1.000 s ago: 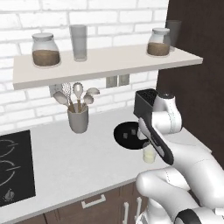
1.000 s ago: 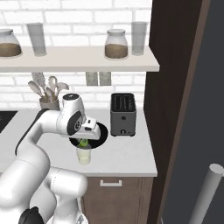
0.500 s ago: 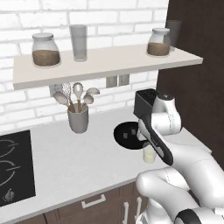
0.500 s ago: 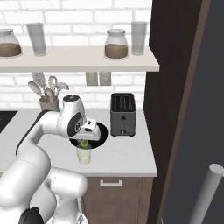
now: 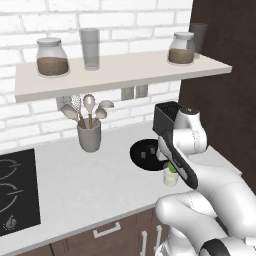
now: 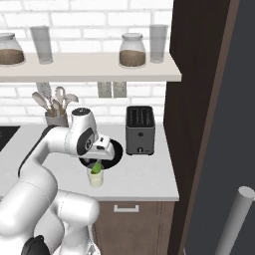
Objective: Grab a lemon wedge from the fridge and one ice cube from the ice bowl, and put them in the glass of lemonade.
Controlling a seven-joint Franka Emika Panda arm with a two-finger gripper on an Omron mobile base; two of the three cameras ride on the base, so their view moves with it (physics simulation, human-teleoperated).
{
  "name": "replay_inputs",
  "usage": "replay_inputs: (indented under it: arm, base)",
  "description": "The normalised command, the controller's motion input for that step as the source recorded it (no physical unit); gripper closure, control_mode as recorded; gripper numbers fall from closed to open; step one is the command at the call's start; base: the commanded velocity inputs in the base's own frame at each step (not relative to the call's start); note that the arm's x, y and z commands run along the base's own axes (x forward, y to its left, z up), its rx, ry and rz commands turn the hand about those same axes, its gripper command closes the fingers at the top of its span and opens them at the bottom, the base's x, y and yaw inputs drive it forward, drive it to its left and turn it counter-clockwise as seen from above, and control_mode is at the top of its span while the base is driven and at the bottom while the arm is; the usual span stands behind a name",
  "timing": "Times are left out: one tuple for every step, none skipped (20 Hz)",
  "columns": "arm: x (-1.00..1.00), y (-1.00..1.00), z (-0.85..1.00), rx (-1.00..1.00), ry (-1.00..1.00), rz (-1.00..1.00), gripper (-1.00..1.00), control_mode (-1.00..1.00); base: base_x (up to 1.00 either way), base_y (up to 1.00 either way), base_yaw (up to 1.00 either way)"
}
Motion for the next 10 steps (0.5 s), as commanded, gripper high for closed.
replay_inputs:
  arm:
    - [0.0,0.0,0.0,0.0,0.0,0.0,-1.0,-1.0]
    - [0.0,0.0,0.0,0.0,0.0,0.0,-1.0,-1.0]
    - [0.0,0.0,0.0,0.0,0.0,0.0,-1.0,-1.0]
    - [0.0,0.0,0.0,0.0,0.0,0.0,-1.0,-1.0]
    - [0.0,0.0,0.0,0.0,0.0,0.0,-1.0,-1.0]
    - [0.0,0.0,0.0,0.0,0.0,0.0,-1.0,-1.0]
    - [0.0,0.0,0.0,0.0,0.0,0.0,-1.0,-1.0]
    - [0.0,0.0,0.0,0.0,0.0,0.0,-1.0,-1.0]
    - [0.0,0.0,0.06,0.0,0.0,0.0,-1.0,-1.0]
    - [0.0,0.0,0.09,0.0,0.0,0.0,-1.0,-1.0]
  base:
    - [0.0,0.0,0.0]
    - [0.0,0.0,0.0]
    - [0.0,0.0,0.0]
    - [0.0,0.0,0.0]
    - [0.0,0.0,0.0]
    - [0.0,0.0,0.0]
    - [0.0,0.0,0.0]
    - [0.0,0.0,0.0]
    - [0.0,0.0,0.0]
    - [0.0,0.0,0.0]
